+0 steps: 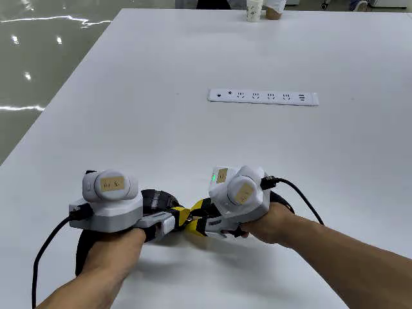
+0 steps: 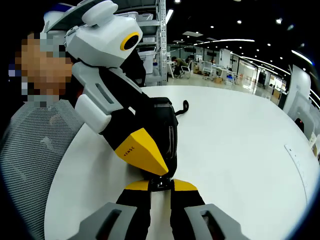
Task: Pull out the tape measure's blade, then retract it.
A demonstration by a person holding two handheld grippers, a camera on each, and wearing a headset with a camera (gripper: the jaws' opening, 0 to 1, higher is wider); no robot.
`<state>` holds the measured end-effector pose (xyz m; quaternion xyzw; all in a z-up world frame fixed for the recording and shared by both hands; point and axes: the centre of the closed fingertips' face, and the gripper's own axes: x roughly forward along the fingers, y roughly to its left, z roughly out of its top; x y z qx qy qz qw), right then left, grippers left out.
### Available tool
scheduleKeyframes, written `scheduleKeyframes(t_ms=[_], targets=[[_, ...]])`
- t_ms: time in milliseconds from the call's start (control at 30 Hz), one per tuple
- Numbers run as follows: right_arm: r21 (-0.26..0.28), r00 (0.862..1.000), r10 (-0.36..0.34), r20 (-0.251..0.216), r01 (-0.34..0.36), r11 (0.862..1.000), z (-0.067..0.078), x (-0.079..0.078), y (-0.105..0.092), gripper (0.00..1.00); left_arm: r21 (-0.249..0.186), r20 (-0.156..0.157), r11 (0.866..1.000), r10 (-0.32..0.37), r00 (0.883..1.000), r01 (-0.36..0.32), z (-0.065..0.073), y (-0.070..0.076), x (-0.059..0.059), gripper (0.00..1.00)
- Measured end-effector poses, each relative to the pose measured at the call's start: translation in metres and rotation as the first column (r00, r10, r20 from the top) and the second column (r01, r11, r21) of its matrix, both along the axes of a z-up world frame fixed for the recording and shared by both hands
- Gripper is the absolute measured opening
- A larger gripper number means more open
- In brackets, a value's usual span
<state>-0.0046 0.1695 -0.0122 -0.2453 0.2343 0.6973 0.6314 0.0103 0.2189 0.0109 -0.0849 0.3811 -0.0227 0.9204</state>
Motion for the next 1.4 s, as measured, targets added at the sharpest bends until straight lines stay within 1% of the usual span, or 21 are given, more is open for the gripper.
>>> scheduleKeyframes(t_ms=[133,367,733,833,933,1067,1300,1400], targets=[[-0.01,1.0,0.012,0.018,-0.011,1.0,-0.0003,-0.0004,0.0005,0.11,0.007,-0.004,1.0,-0.006,1.0,0.006,-0.0002,-0.0006,0.0002,0.6],[-0.021,1.0,0.019,0.019,-0.019,1.0,-0.0008,-0.0002,0.0007,0.11,0.012,-0.004,1.0,-0.012,1.0,0.012,-0.0004,-0.001,0.0005,0.61],[-0.041,0.998,0.039,0.046,-0.037,0.998,-0.0012,-0.0008,0.0011,0.12,-0.005,-0.016,1.0,-0.01,1.0,0.01,-0.0011,-0.0012,0.0004,0.63],[-0.044,0.997,0.042,0.057,-0.039,0.998,-0.0009,-0.0009,0.0012,0.12,-0.01,-0.014,1.0,-0.006,1.0,0.006,-0.0011,-0.0014,0.0004,0.64],[-0.046,0.997,0.041,0.061,-0.038,0.998,-0.0004,-0.0014,0.0011,0.12,-0.02,-0.007,1.0,0.002,1.0,-0.002,-0.0002,-0.0016,0.0003,0.64],[-0.048,0.997,0.037,0.066,-0.034,0.998,0.0002,-0.0005,-0.0001,0.13,-0.022,-0.01,1.0,0.001,1.0,-0.001,-0.0001,-0.0024,-0.0004,0.64],[-0.048,0.998,0.031,0.062,-0.028,0.998,0.0016,0.0006,-0.0033,0.16,-0.023,-0.011,1.0,-0.003,1.0,0.003,-0.0003,-0.0019,-0.0012,0.64],[-0.049,0.997,0.022,0.067,-0.019,0.999,0.0025,0.0021,-0.0052,0.18,-0.014,-0.013,1.0,-0.015,1.0,0.015,-0.0006,-0.0017,-0.0031,0.64]])
